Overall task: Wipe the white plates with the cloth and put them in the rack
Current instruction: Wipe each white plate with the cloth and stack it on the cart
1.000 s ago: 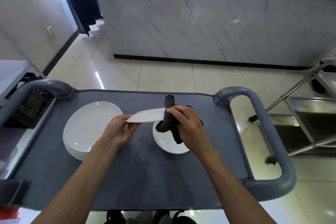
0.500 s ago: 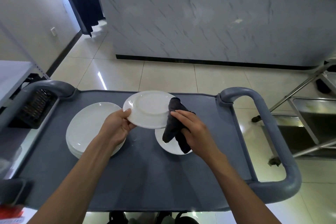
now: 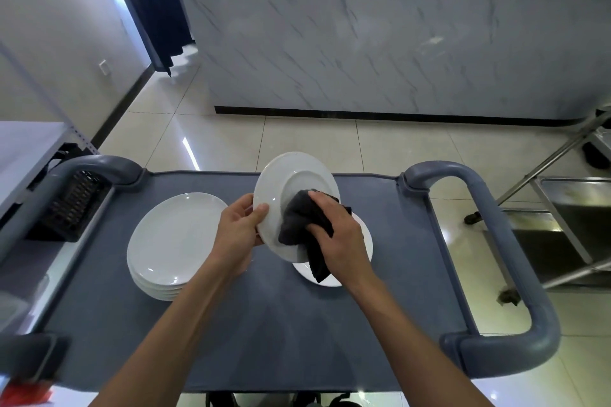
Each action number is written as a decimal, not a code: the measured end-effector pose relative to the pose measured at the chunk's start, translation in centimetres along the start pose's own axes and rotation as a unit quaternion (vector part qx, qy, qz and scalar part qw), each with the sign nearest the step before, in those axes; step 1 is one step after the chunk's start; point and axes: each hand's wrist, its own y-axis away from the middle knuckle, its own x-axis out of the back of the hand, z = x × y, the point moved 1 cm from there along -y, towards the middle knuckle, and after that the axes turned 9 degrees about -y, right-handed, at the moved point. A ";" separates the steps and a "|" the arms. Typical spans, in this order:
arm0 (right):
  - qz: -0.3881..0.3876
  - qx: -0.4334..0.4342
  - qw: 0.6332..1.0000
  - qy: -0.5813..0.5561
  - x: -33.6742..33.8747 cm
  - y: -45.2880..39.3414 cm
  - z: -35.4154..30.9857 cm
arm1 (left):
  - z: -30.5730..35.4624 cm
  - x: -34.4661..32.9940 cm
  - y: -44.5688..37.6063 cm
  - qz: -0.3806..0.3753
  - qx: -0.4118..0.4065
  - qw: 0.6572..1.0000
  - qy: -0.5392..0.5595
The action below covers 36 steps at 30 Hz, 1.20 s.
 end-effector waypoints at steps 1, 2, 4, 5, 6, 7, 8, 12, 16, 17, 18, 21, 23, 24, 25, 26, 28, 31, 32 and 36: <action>0.002 0.018 1.000 0.015 -0.3 0.1 0.2 | 0.1 0.0 0.1 -0.004 -0.004 1.000 -0.005; 0.007 0.028 0.999 0.023 -0.5 0.1 0.2 | 0.2 -0.1 0.2 -0.008 -0.009 1.000 -0.011; 0.026 0.031 0.999 0.018 -1.0 0.1 0.2 | 0.5 -0.2 0.3 -0.013 -0.018 0.999 -0.025; 0.038 0.029 0.999 0.011 -1.3 0.1 0.1 | 0.5 -0.2 0.3 -0.014 -0.021 0.999 -0.033; 0.052 0.025 0.998 0.003 -1.6 0.1 0.0 | 0.5 -0.2 0.3 -0.015 -0.024 0.999 -0.039; 0.065 0.021 0.998 -0.007 -1.9 0.0 -0.2 | 0.5 -0.2 0.3 -0.020 -0.027 0.998 -0.045; 0.078 0.017 0.997 -0.018 -2.2 -0.2 -0.5 | 0.5 -0.2 0.4 -0.028 -0.029 0.998 -0.051; 0.112 -0.012 0.993 -0.045 -2.5 -1.7 -2.1 | 0.1 -0.2 0.8 -0.063 -0.033 0.995 -0.068; 0.114 0.007 0.993 -0.028 -2.6 -3.1 -2.7 | -0.1 -0.1 0.8 -0.063 -0.047 0.994 -0.077; 0.114 0.016 0.993 -0.022 -2.8 -3.3 -2.9 | 0.0 0.0 0.7 -0.059 -0.054 0.993 -0.083; 0.117 0.026 0.993 -0.015 -3.0 -3.6 -3.0 | 0.2 0.1 0.7 -0.057 -0.061 0.993 -0.088; 0.124 0.057 0.991 0.013 -3.4 -4.4 -3.4 | 0.8 0.4 0.6 -0.046 -0.080 0.991 -0.098; 0.120 0.071 0.990 0.014 -3.4 -4.8 -3.6 | 1.3 0.7 0.8 -0.041 -0.095 0.989 -0.101; 0.119 0.073 0.990 0.011 -3.3 -5.1 -3.7 | 1.5 0.8 0.9 -0.041 -0.102 0.989 -0.098; 0.121 0.072 0.990 0.010 -3.1 -5.4 -3.8 | 1.6 1.0 0.9 -0.041 -0.107 0.989 -0.094; 0.124 0.070 0.990 0.014 -2.8 -5.7 -3.9 | 1.7 1.1 1.0 -0.041 -0.109 0.989 -0.090; 0.131 0.059 0.989 0.026 -2.4 -6.4 -3.9 | 1.7 1.2 1.0 -0.040 -0.109 0.990 -0.081; 0.132 0.045 0.990 0.031 -2.0 -7.0 -4.0 | 1.7 1.6 1.0 -0.038 -0.109 0.991 -0.067; 0.134 0.043 0.990 0.031 -1.8 -7.1 -4.0 | 1.7 1.7 1.0 -0.037 -0.109 0.992 -0.061; 0.141 0.018 0.990 0.022 -1.2 -7.2 -3.8 | 1.6 2.2 1.1 -0.028 -0.106 0.993 -0.042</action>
